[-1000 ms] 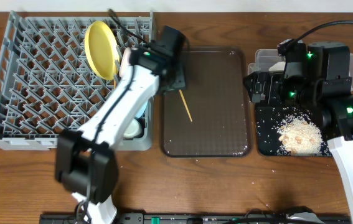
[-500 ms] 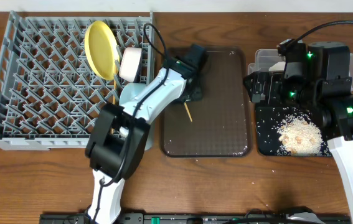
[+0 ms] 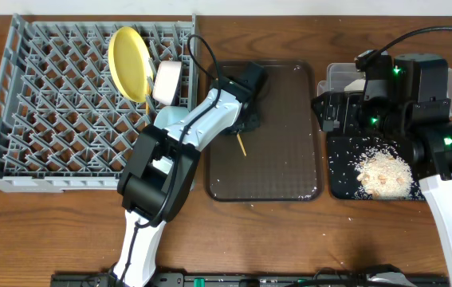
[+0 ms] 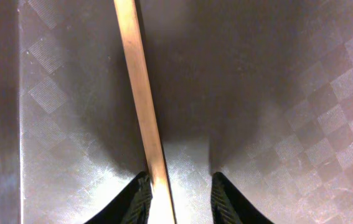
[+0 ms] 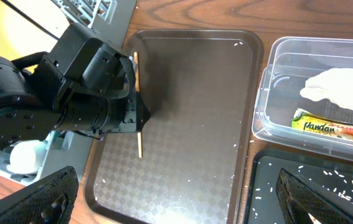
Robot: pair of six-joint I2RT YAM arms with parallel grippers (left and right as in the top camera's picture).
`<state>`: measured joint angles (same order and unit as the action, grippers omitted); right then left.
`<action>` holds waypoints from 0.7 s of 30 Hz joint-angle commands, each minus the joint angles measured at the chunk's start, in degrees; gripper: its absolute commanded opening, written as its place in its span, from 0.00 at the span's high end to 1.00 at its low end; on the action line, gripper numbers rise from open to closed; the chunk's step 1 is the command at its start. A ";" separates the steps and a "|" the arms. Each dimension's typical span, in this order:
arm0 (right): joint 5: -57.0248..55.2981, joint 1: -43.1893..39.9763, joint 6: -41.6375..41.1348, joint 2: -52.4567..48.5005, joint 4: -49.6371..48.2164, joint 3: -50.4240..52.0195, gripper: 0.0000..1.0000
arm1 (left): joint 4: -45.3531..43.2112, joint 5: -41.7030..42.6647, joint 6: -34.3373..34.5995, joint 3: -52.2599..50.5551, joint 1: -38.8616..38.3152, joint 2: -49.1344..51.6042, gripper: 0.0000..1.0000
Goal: Sort waste into correct bins and load items into the dishwasher
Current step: 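Move the left gripper back and grasp the second chopstick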
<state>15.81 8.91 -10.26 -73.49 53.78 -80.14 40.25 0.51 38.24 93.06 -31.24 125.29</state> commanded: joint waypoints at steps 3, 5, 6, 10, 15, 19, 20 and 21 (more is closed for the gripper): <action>-0.15 -0.04 -0.59 -0.02 0.02 -0.35 0.01 | -0.55 -2.78 0.90 -1.95 -0.22 1.07 0.71; -0.15 -0.04 -0.59 -0.02 0.02 -0.35 0.01 | -0.81 -2.93 1.25 -2.32 -0.24 1.29 0.72; -0.15 -0.04 -0.59 -0.02 0.02 -0.35 0.01 | -0.81 -2.93 1.51 -2.32 -0.24 1.60 0.73; -0.15 -0.04 -0.59 -0.02 0.02 -0.35 0.01 | -0.85 -2.91 2.01 -2.32 -0.24 2.25 0.81; -0.15 -0.04 -0.59 -0.02 0.02 -0.35 0.01 | -0.92 -2.91 2.16 -2.29 -0.24 2.34 0.93; -0.15 -0.07 -0.59 -0.02 0.02 -0.35 0.01 | 0.26 -2.49 2.10 -1.11 -0.24 1.18 0.93; -0.15 -0.04 -0.59 -0.02 0.02 -0.35 0.01 | 0.68 -2.47 1.70 -0.85 -0.22 0.37 0.92; -0.17 -0.04 -0.59 -0.02 0.02 -0.35 0.01 | 1.07 -2.49 0.22 -0.63 -0.17 -0.57 0.92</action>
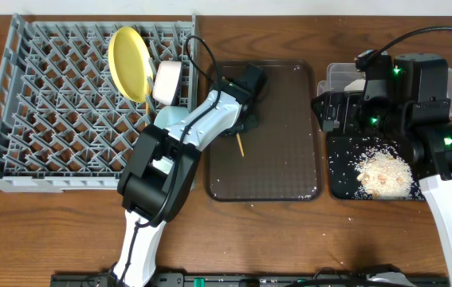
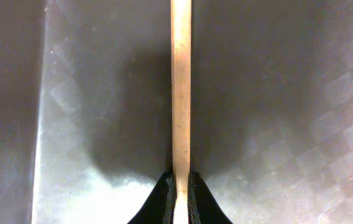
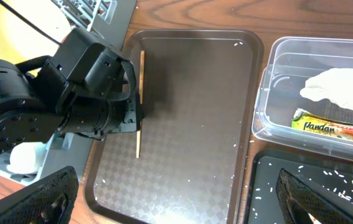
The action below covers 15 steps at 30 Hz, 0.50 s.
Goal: Sort waste into correct bins and load items into the dishwasher
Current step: 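Move the left gripper back and grasp the second chopstick, then carry the second chopstick left and drop it into the dish rack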
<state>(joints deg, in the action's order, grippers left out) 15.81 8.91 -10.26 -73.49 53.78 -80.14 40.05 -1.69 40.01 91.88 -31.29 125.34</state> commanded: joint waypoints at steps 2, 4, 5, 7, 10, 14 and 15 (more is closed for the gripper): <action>-0.17 -0.07 -0.59 -0.02 0.02 -0.35 0.01 | 1.95 -0.31 -5.81 0.74 0.07 -3.74 0.92; -0.15 -0.04 -0.59 -0.02 0.02 -0.35 0.01 | 2.75 -0.31 -9.40 0.74 0.48 -7.56 0.93; -0.17 -0.04 -0.59 -0.02 0.02 -0.35 0.01 | 3.06 -0.31 -11.02 0.74 0.81 -9.68 0.93; -0.15 -0.04 -0.59 -0.02 0.02 -0.35 0.01 | 3.87 -0.52 -14.49 0.74 1.46 -14.23 0.92; -0.15 -0.04 -0.59 -0.02 0.02 -0.35 0.01 | 5.57 -2.38 -19.47 0.72 2.69 -20.98 0.92; -0.17 -0.07 -0.59 -0.02 0.02 -0.35 0.01 | 11.02 -12.41 -24.35 0.72 4.70 -28.15 0.93; -0.15 -0.04 -0.59 -0.02 0.02 -0.35 0.01 | 12.85 -15.32 -25.86 0.72 5.40 -29.42 0.93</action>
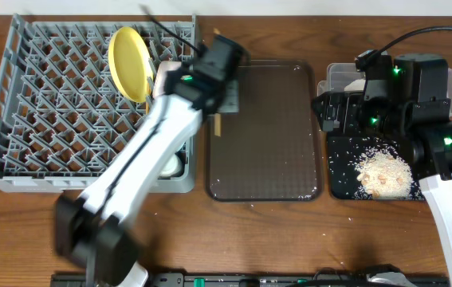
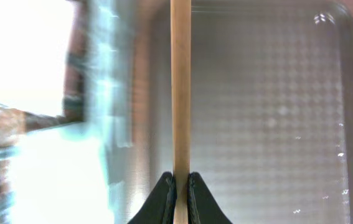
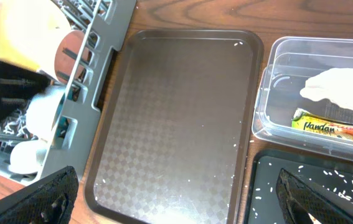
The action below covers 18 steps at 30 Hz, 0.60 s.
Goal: Sort waste into correct bins and load items into the dishwasher
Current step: 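Carry the second chopstick left and drop it into the dish rack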
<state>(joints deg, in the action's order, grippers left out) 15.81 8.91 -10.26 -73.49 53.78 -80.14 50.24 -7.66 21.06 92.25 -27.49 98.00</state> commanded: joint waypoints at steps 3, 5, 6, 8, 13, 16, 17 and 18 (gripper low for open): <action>-0.15 -0.04 -0.59 -0.02 0.02 -0.35 0.01 | 6.88 -14.47 -12.50 0.35 3.50 -3.17 0.92; -0.15 -0.04 -0.59 -0.02 0.02 -0.35 0.01 | 8.68 -16.02 -14.56 -0.35 5.07 -3.02 0.92; -0.15 -0.04 -0.59 -0.02 0.02 -0.35 0.01 | 9.03 -16.00 -15.43 -0.98 5.97 -2.89 0.93; -0.17 -0.04 -0.59 -0.02 0.02 -0.35 0.01 | 8.90 -16.00 -15.54 -2.67 8.17 -2.51 0.92; -0.15 -0.04 -0.59 -0.02 0.02 -0.35 0.01 | 7.15 -15.93 -17.29 -5.70 14.21 -0.72 0.93; -0.17 -0.04 -0.59 -0.02 0.02 -0.35 0.01 | 6.69 -15.87 -18.36 -5.90 16.57 0.83 0.92; -0.17 -0.04 -0.59 -0.02 0.02 -0.35 0.01 | 6.60 -15.37 -18.75 -5.90 17.25 1.38 0.93; -0.17 -0.04 -0.59 -0.02 0.02 -0.35 0.01 | 6.43 -14.64 -18.97 -5.90 17.86 2.05 0.92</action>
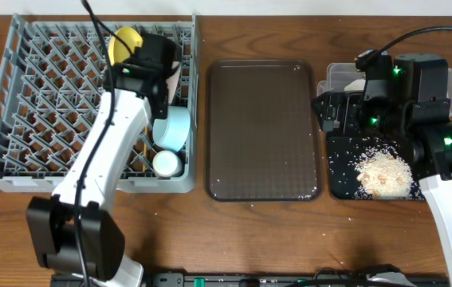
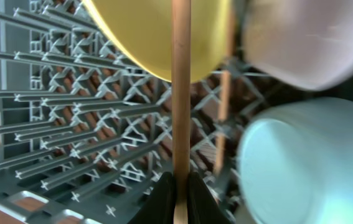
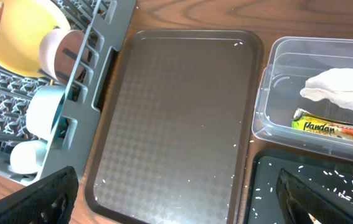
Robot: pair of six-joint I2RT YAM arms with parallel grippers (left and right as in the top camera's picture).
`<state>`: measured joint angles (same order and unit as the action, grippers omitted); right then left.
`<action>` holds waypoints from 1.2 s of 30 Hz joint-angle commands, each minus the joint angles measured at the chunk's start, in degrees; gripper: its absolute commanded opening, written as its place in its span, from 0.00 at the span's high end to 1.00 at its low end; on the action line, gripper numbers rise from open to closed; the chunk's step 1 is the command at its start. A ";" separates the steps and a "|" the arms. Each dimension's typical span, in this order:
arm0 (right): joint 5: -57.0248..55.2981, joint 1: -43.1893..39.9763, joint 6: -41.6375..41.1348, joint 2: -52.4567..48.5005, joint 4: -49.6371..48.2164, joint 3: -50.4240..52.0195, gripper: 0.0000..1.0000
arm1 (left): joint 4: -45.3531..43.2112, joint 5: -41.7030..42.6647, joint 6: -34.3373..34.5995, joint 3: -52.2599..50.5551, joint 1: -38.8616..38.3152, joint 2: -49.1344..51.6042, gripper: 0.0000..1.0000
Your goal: Sort waste into correct bins and load items into the dishwasher
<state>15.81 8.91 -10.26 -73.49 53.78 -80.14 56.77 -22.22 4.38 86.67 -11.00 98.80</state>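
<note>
My left gripper (image 2: 180, 198) is shut on a wooden chopstick (image 2: 180, 87), holding it over the grey dishwasher rack (image 1: 18, 119) near a yellow plate (image 2: 157, 37), a pink cup (image 2: 301, 37) and a light blue cup (image 2: 301, 168). The overhead view shows that arm above the rack's right part (image 1: 147, 60). The chopstick's tip also shows at the far left of the right wrist view. My right gripper (image 3: 176, 199) is open, high above the brown tray (image 3: 176, 118), with nothing in it.
A clear bin (image 3: 325, 93) holds a white tissue and a wrapper. A black tray (image 1: 369, 167) with spilled rice lies right of the brown tray. A small white cup (image 1: 166, 164) sits at the rack's front right corner.
My left gripper has moved left with the chopstick, from the brown tray's left edge to above the rack by the yellow plate. The right arm has not moved.
My left gripper stood open round the chopstick lying on the brown tray. Then it was shut on it. Afterwards it held the chopstick raised at the tray's left edge, and now over the dishwasher rack.
</note>
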 commanded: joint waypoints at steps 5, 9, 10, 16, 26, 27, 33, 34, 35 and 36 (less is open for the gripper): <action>-0.17 -0.04 -0.59 -0.02 0.02 -0.35 0.01 | -0.22 1.60 -2.45 -0.33 2.36 4.28 0.69; -0.15 -0.04 -0.59 -0.02 0.02 -0.35 0.01 | 0.20 1.60 -2.38 -0.33 2.36 4.92 0.52; -0.15 -0.04 -0.59 -0.02 0.02 -0.35 0.01 | 0.28 1.60 -2.27 -0.33 2.36 4.81 0.52; -0.15 -0.04 -0.59 -0.02 0.02 -0.35 0.01 | 2.19 1.60 -1.42 0.31 2.36 2.49 0.51; -0.17 -0.04 -0.59 -0.02 0.02 -0.35 0.01 | 6.45 6.05 0.87 0.68 2.36 -12.68 0.33; -0.17 -0.04 -0.59 -0.02 0.02 -0.35 0.01 | 7.23 7.21 0.92 0.68 2.36 -14.47 0.26; -0.15 -0.04 -0.59 -0.02 0.02 -0.35 0.01 | 14.27 8.28 9.35 0.68 2.36 -25.44 0.17; -0.15 -0.04 -0.59 -0.02 0.02 -0.35 0.01 | 15.39 8.31 10.51 0.66 2.34 -27.21 0.16; -0.17 -0.04 -0.59 -0.02 0.02 -0.35 0.01 | 16.50 8.31 11.50 0.66 2.29 -29.07 0.16; -0.17 -0.07 -0.59 -0.02 0.02 -0.35 0.01 | 17.53 8.33 12.55 0.66 2.19 -30.91 0.15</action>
<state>15.81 8.91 -10.26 -73.49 53.78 -80.14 72.53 -14.68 11.44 86.72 -8.78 72.53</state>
